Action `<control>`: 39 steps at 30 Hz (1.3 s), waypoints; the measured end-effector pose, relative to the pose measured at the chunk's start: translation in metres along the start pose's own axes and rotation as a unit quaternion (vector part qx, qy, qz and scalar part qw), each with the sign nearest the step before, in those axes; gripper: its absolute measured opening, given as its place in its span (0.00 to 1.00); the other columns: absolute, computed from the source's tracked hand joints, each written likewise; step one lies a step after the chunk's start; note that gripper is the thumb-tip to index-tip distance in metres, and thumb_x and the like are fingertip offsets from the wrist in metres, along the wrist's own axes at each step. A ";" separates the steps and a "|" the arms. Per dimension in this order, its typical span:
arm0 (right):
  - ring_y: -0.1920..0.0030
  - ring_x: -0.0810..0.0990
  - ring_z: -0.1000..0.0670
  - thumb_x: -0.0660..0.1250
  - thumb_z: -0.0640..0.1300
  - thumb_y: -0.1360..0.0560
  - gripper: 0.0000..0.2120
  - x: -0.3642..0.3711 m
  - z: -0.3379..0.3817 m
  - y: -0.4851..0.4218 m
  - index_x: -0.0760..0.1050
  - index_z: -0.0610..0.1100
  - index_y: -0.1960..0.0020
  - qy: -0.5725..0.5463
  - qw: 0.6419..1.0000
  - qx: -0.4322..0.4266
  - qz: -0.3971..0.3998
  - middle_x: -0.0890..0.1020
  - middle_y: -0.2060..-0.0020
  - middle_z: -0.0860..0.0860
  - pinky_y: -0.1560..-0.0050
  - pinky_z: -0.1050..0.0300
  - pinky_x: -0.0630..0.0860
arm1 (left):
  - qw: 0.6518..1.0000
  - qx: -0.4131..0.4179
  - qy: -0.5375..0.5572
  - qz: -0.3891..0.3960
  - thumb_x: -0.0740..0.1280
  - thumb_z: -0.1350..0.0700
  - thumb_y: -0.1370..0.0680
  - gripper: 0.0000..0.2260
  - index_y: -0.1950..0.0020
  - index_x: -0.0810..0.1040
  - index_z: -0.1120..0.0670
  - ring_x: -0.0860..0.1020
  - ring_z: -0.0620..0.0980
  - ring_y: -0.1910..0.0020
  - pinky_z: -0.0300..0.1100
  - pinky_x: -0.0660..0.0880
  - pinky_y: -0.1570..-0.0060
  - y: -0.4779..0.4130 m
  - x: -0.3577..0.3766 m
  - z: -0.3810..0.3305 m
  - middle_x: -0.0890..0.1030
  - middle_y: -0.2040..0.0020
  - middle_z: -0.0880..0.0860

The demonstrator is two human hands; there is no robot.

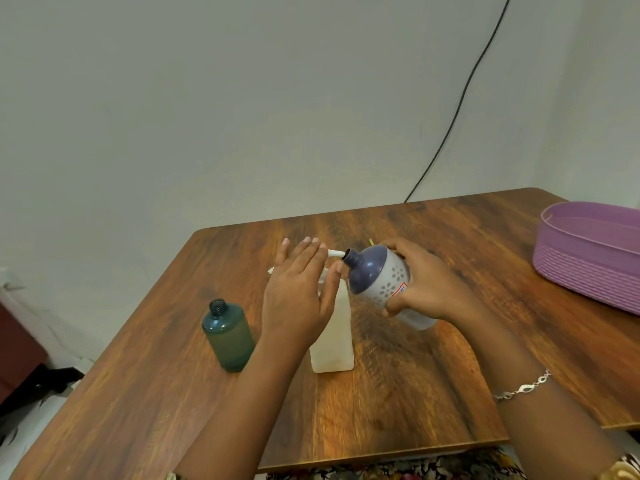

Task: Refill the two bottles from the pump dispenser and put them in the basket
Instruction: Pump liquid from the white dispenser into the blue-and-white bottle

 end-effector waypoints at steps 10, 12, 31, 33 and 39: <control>0.47 0.72 0.50 0.78 0.41 0.43 0.40 0.007 0.007 0.000 0.65 0.49 0.35 0.028 1.000 -0.002 0.004 0.72 0.46 0.51 0.56 0.57 0.72 | 0.997 0.014 -0.053 0.050 0.53 0.54 0.22 0.20 0.42 0.79 0.62 0.79 0.55 0.42 0.49 0.65 0.37 -0.001 0.005 -0.001 0.81 0.44 0.59; 0.48 0.72 0.51 0.78 0.41 0.43 0.40 0.004 0.009 -0.001 0.65 0.49 0.35 0.029 1.000 -0.005 0.000 0.72 0.46 0.51 0.56 0.58 0.71 | 0.997 0.013 -0.048 0.050 0.52 0.53 0.22 0.21 0.41 0.79 0.62 0.78 0.55 0.41 0.48 0.64 0.37 -0.005 0.003 -0.002 0.80 0.42 0.59; 0.47 0.72 0.50 0.78 0.42 0.43 0.40 0.010 0.008 -0.004 0.66 0.49 0.35 0.046 0.999 -0.014 0.007 0.72 0.45 0.51 0.52 0.53 0.74 | 0.997 0.012 -0.057 -0.053 0.47 0.54 0.18 0.23 0.44 0.80 0.63 0.80 0.56 0.44 0.49 0.73 0.42 0.016 0.017 0.000 0.81 0.46 0.60; 0.47 0.72 0.50 0.79 0.41 0.43 0.39 0.013 0.006 -0.003 0.66 0.48 0.36 0.036 0.999 -0.014 0.011 0.72 0.46 0.51 0.52 0.53 0.74 | 0.996 0.016 -0.066 -0.058 0.46 0.53 0.18 0.24 0.45 0.80 0.64 0.80 0.56 0.45 0.49 0.72 0.41 0.014 0.019 0.001 0.82 0.47 0.60; 0.49 0.72 0.51 0.78 0.41 0.43 0.39 0.004 0.008 -0.003 0.66 0.48 0.35 0.027 0.999 -0.017 -0.004 0.72 0.47 0.52 0.58 0.60 0.71 | 0.986 0.077 -0.130 -0.070 0.49 0.56 0.19 0.22 0.46 0.81 0.64 0.81 0.57 0.47 0.51 0.72 0.40 -0.001 0.012 -0.003 0.82 0.49 0.61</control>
Point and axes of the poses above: each hand's wrist, its own y-axis away from the middle knuckle, its own x-axis out of the palm, z = x × y, the point moved 5 cm from there along -y, towards the middle knuckle
